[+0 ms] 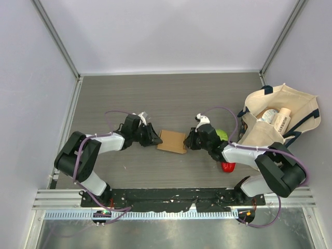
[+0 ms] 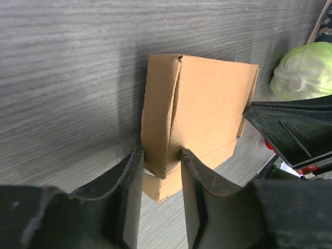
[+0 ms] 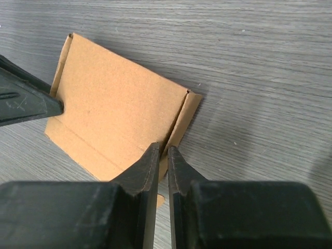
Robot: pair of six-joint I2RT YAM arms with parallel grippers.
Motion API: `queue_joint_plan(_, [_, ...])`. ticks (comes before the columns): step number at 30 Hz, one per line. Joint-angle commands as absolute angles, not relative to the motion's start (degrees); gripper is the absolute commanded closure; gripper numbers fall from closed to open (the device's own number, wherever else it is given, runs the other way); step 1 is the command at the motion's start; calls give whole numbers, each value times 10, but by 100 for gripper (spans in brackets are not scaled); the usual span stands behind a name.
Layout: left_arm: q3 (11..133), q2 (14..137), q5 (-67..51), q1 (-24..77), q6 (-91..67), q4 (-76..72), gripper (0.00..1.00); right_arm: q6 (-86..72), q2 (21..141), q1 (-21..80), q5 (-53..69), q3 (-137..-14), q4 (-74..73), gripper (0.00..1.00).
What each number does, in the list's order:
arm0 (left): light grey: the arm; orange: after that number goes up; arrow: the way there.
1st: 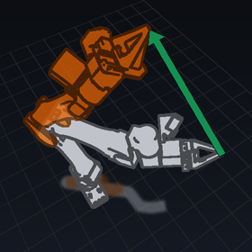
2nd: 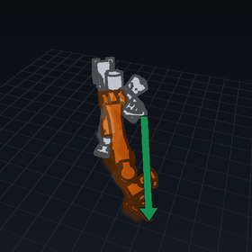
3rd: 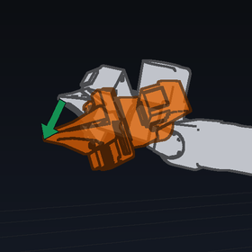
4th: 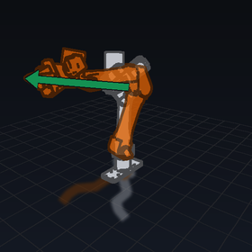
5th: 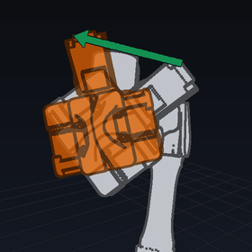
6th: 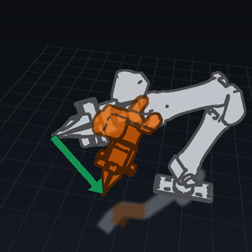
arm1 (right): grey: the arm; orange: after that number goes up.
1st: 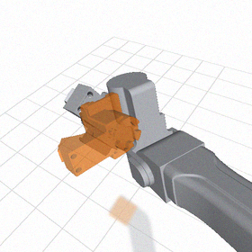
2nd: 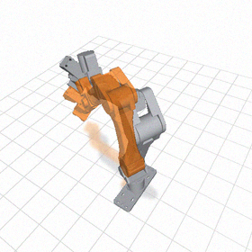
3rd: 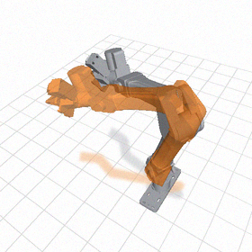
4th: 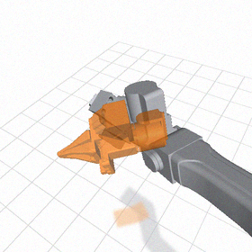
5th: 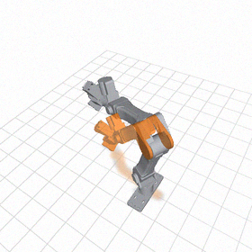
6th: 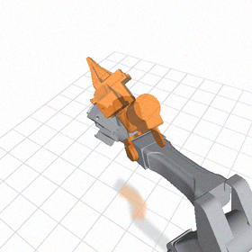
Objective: Fold the paper box
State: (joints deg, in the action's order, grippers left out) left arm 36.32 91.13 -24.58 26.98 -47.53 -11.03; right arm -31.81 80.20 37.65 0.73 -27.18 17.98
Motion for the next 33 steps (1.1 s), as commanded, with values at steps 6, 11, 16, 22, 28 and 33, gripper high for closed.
queue_joint_plan(6, [381, 963, -272, 304, -512, -172, 75, -348, 851, 393, 57, -289, 211, 90])
queue_joint_plan(11, [372, 975, -254, 345, -525, -186, 73, -351, 871, 415, 40, -301, 209, 91])
queue_joint_plan(16, [362, 933, -240, 328, -500, -139, 54, -332, 834, 411, 3, -297, 163, 91])
queue_joint_plan(22, [375, 864, -233, 280, -469, -60, 37, -322, 794, 368, -7, -293, 121, 76])
queue_joint_plan(28, [415, 861, -222, 251, -442, -2, 41, -314, 780, 324, 47, -304, 115, 65])
queue_joint_plan(33, [432, 894, -242, 250, -451, -32, 41, -308, 807, 317, 76, -327, 112, 60])
